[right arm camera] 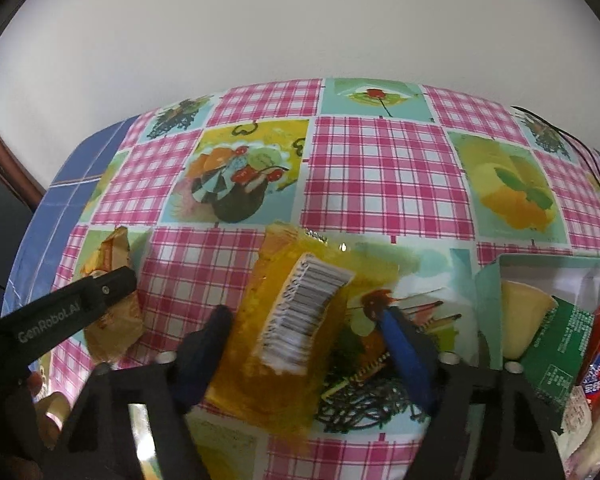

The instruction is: Organize snacks

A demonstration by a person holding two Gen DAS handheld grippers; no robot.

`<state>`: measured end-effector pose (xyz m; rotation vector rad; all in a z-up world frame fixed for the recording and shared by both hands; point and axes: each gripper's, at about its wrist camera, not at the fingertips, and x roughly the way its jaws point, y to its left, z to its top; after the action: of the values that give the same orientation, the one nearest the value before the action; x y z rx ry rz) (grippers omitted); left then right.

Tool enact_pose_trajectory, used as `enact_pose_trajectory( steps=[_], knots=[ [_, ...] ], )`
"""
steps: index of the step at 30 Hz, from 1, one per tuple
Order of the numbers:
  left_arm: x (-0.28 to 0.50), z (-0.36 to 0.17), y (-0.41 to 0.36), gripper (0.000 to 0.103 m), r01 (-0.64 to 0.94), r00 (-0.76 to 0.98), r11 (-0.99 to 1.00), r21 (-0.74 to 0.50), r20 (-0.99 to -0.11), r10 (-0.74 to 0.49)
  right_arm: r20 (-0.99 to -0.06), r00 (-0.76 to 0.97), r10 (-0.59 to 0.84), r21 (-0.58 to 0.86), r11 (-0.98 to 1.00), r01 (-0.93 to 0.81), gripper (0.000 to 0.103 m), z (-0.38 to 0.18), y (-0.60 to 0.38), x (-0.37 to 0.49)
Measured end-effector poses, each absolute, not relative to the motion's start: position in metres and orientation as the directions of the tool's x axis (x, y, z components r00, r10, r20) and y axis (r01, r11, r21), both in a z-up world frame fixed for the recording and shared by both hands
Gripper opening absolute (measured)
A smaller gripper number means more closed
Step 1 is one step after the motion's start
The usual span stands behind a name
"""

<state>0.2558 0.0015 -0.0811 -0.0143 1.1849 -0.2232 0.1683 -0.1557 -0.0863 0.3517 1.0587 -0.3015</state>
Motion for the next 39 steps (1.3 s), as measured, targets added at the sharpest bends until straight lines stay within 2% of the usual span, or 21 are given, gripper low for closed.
enact_pose_trajectory(
  steps=[1,3,6,13,27,39],
  knots=[
    [0.255,-0.081,0.000,0.041,0.169,0.357,0.977,-0.129,-0.916,-0.183,-0.886,0.457,-0.070,0.136,0.906,0.402,0.064,-0.086,-0.156,0.168],
    [0.252,-0.080,-0.003,0.038,0.178,0.357,0.976,-0.127,-0.916,-0.184,-0.889,0.454,-0.057,0.145,0.905,0.400,0.049,-0.087,-0.156,0.167],
    [0.248,-0.078,-0.006,0.036,0.186,0.353,0.975,-0.125,-0.917,-0.185,-0.892,0.450,-0.054,0.145,0.907,0.395,0.043,-0.086,-0.156,0.164],
    [0.231,-0.061,-0.011,0.036,0.191,0.348,0.974,-0.123,-0.919,-0.185,-0.885,0.464,-0.049,0.153,0.908,0.389,0.042,-0.063,-0.156,0.148],
    [0.158,0.012,-0.036,0.036,0.240,0.392,0.960,-0.146,-0.890,-0.233,-0.866,0.490,-0.102,0.130,0.899,0.417,0.042,0.008,-0.168,0.075],
    [0.099,0.023,-0.069,0.036,0.313,0.392,0.941,-0.129,-0.885,-0.252,-0.856,0.498,-0.137,0.123,0.883,0.453,0.042,0.033,-0.181,-0.001]
  ],
)
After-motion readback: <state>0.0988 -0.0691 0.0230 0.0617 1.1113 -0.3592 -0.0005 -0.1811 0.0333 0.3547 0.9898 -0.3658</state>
